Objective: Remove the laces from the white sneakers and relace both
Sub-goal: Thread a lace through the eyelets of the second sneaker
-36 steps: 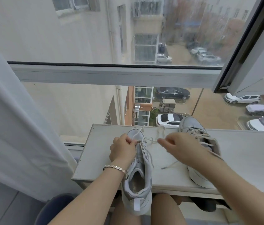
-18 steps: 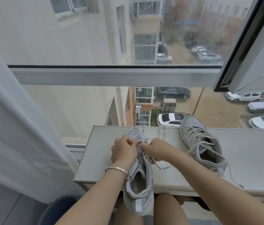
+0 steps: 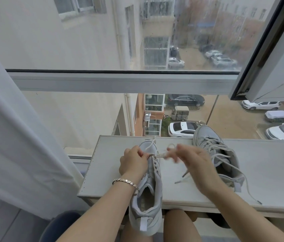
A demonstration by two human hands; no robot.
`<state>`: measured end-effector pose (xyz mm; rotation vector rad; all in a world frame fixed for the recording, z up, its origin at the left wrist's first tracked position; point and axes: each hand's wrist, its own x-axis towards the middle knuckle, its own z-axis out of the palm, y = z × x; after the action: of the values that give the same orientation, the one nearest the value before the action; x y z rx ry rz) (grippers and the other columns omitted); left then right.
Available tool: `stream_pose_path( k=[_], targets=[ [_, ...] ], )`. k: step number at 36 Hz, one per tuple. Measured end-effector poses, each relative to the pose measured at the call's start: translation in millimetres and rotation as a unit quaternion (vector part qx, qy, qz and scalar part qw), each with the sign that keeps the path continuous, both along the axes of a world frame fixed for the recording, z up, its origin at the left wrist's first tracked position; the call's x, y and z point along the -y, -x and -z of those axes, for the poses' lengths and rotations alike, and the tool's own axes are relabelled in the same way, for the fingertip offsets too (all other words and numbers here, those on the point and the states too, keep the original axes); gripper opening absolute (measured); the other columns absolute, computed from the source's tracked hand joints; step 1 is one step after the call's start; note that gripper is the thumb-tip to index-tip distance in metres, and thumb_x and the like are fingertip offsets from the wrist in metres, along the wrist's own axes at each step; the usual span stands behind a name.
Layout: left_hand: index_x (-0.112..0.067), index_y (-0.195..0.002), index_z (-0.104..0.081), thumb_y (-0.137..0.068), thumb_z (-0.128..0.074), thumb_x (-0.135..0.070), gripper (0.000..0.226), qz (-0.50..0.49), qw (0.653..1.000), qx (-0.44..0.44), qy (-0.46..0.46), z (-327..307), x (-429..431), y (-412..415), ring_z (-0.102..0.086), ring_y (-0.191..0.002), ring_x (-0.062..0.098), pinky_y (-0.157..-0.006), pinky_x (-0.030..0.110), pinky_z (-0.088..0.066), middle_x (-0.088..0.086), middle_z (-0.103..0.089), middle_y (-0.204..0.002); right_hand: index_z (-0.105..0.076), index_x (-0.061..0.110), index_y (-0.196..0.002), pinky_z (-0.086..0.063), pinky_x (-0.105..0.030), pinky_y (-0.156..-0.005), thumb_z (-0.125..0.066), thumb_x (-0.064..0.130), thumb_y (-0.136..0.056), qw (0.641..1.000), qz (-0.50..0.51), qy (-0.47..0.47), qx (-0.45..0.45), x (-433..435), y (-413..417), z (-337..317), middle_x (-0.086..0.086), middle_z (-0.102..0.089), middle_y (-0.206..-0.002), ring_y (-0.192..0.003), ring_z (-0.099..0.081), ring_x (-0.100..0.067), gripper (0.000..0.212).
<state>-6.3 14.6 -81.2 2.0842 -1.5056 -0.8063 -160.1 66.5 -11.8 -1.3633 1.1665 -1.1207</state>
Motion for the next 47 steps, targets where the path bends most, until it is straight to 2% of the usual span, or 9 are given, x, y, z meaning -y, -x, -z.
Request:
stream_pose_path(
  k=[2, 5, 8, 12, 15, 18, 23, 37, 47],
  targets=[
    [-0.023, -0.071, -0.043, -0.091, -0.053, -0.037, 0.026, 0.000, 1.000, 0.001, -0.001, 1, 1, 0, -0.050, -0.092, 0.026, -0.067, 0.029, -0.038, -0.001, -0.043, -0.092, -0.041, 0.020, -0.041, -0.048, -0.022, -0.061, -0.043, 0.017, -0.089, 0.989, -0.009, 0.013, 0.146, -11, 13, -28, 0.006, -0.039, -0.043, -0.045, -0.047, -0.012, 0.049],
    [-0.023, -0.070, -0.044, -0.091, -0.053, -0.037, 0.026, -0.004, 1.000, 0.002, 0.002, 1, 2, 0, -0.051, -0.091, 0.026, -0.066, 0.029, -0.037, -0.001, -0.044, -0.092, -0.020, 0.022, -0.044, -0.016, -0.012, -0.043, -0.041, 0.016, -0.075, 0.971, -0.008, 0.042, 0.235, -22, 45, -71, 0.004, -0.012, -0.048, -0.042, -0.012, -0.006, 0.038],
    [-0.024, -0.070, -0.045, -0.091, -0.054, -0.036, 0.026, -0.003, 1.000, -0.007, 0.007, 1, 1, 0, -0.051, -0.092, 0.026, -0.067, 0.029, -0.039, 0.000, -0.045, -0.094, -0.029, 0.015, -0.038, -0.017, -0.013, -0.040, -0.054, 0.026, -0.075, 0.997, 0.036, 0.047, -0.049, -13, 75, -84, 0.004, -0.021, -0.040, -0.036, -0.019, -0.010, 0.046],
    [-0.024, -0.071, -0.045, -0.090, -0.055, -0.036, 0.025, -0.001, 1.000, -0.013, 0.009, 0, -1, -2, -0.051, -0.095, 0.027, -0.072, 0.031, -0.041, 0.001, -0.046, -0.097, -0.040, 0.013, -0.055, -0.031, -0.026, -0.051, -0.057, 0.015, -0.083, 0.907, 0.041, -0.043, -0.416, 18, 71, -42, 0.001, -0.040, -0.051, -0.050, -0.036, -0.015, 0.032],
    [-0.024, -0.070, -0.044, -0.090, -0.055, -0.037, 0.026, -0.001, 1.000, -0.013, 0.008, -1, -1, -1, -0.051, -0.094, 0.028, -0.071, 0.030, -0.040, 0.002, -0.046, -0.096, -0.051, 0.023, -0.076, -0.044, -0.028, -0.070, -0.056, 0.024, -0.085, 0.860, -0.037, -0.051, -0.507, 28, 48, -4, 0.006, -0.059, -0.076, -0.076, -0.055, -0.015, 0.010],
    [-0.023, -0.070, -0.043, -0.091, -0.055, -0.037, 0.027, 0.002, 1.000, -0.011, 0.009, -2, -2, 0, -0.051, -0.093, 0.028, -0.069, 0.030, -0.039, 0.001, -0.045, -0.094, -0.061, 0.020, -0.101, -0.044, -0.026, -0.075, -0.050, 0.037, -0.092, 0.874, -0.062, 0.019, -0.482, 37, 19, 22, 0.004, -0.060, -0.095, -0.087, -0.053, -0.011, 0.022],
    [-0.021, -0.075, -0.047, -0.091, -0.053, -0.031, 0.019, -0.002, 1.000, -0.014, 0.009, -3, -3, -1, -0.052, -0.094, 0.027, -0.070, 0.030, -0.040, 0.001, -0.044, -0.094, -0.041, 0.016, -0.060, -0.030, -0.028, -0.051, -0.037, 0.054, -0.093, 0.885, -0.091, -0.065, -0.451, 49, -26, 43, 0.001, -0.045, -0.059, -0.056, -0.043, -0.015, 0.051],
    [-0.023, -0.070, -0.044, -0.090, -0.055, -0.040, 0.029, -0.010, 1.000, -0.002, 0.008, 1, 1, 0, -0.052, -0.091, 0.026, -0.065, 0.029, -0.038, 0.001, -0.047, -0.094, -0.028, 0.021, -0.055, -0.026, -0.023, -0.051, -0.047, 0.030, -0.095, 0.879, -0.196, 0.094, -0.424, 11, 33, 19, 0.003, -0.029, -0.050, -0.047, -0.031, -0.009, 0.045],
    [-0.023, -0.071, -0.046, -0.088, -0.057, -0.044, 0.029, 0.001, 1.000, -0.023, 0.017, 1, -1, 1, -0.053, -0.094, 0.028, -0.071, 0.032, -0.043, 0.002, -0.049, -0.096, -0.050, 0.022, -0.047, -0.024, -0.018, -0.041, -0.045, 0.042, -0.089, 0.842, -0.198, -0.089, -0.495, 18, 68, -6, 0.006, -0.037, -0.041, -0.038, -0.028, -0.008, 0.047]
  ],
)
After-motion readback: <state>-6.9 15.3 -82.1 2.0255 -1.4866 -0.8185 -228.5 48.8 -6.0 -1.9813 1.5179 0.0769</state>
